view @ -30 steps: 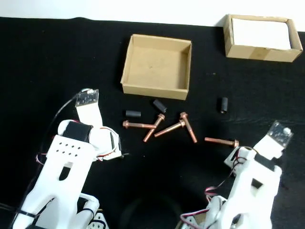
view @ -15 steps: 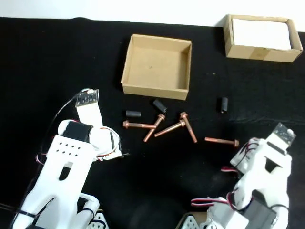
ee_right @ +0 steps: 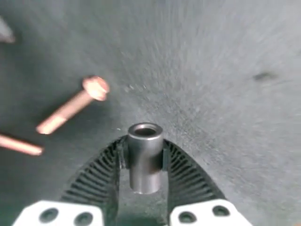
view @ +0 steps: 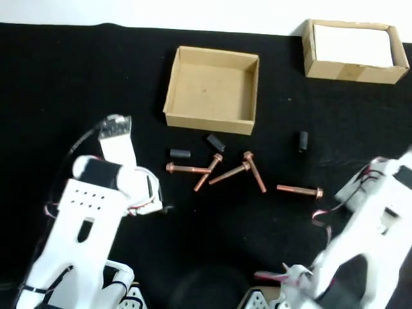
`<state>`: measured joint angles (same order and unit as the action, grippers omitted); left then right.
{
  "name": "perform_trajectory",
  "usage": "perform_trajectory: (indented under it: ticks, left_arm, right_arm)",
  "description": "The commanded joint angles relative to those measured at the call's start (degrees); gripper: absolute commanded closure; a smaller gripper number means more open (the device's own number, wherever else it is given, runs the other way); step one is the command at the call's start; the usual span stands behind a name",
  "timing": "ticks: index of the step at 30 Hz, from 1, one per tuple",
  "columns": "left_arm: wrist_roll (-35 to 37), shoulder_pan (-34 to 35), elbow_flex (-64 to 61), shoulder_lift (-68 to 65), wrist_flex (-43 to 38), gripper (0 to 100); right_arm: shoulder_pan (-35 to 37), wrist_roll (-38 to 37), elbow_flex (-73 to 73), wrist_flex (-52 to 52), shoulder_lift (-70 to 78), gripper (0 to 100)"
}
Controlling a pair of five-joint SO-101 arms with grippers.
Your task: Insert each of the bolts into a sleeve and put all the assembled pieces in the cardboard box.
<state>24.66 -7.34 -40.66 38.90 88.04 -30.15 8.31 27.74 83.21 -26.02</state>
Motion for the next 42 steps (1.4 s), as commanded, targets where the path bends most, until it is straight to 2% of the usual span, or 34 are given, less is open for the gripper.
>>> perform_trajectory:
  ticks: [1, 4, 9, 13, 16, 20, 23, 28, 33, 39, 42]
  left_arm:
    - [-0.3, -1.8, 7.1, -0.1, 3.0, 70]
    - [-0.1, -4.7, 9.7, -2.9, 2.9, 70]
    - [4.9, -6.4, 19.1, -17.9, 3.3, 70]
    - [2.1, -11.7, 32.4, -32.0, 8.5, 70]
    - [-8.9, -16.4, 44.4, -41.9, 12.0, 70]
    - [-29.9, -18.9, 55.5, -52.6, 12.0, 70]
    - [-36.3, -20.8, 62.9, -58.1, 12.2, 70]
    - [-52.0, -25.3, 75.2, -64.4, 12.4, 70]
    - [-66.6, -31.3, 83.9, -69.8, 12.4, 70]
    - [-88.9, -37.2, 89.2, -75.3, 11.5, 70]
    - [-94.5, -39.7, 93.5, -80.0, 4.4, 70]
  right_arm:
    - [-0.5, -0.4, -6.5, 4.4, -8.1, 99.1]
    - [-2.2, -3.6, -6.9, 7.7, -12.8, 99.1]
    - [-7.1, -6.2, -6.6, 11.3, -21.1, 99.1]
    - [-11.6, -10.2, -5.6, 12.3, -24.9, 99.1]
    - [-18.2, -13.3, -1.5, 7.9, -25.6, 99.1]
    - [-28.6, -18.5, 3.8, 0.9, -25.6, 99.1]
    - [-34.5, -21.7, 8.3, -5.1, -25.6, 99.1]
    - [-42.0, -24.9, 17.5, -18.3, -25.6, 99.1]
    - [-46.7, -27.5, 23.8, -29.0, -25.6, 99.1]
    - [-49.5, -30.5, 27.6, -37.8, -25.6, 99.1]
    - [-50.1, -31.8, 28.4, -40.9, -25.6, 99.1]
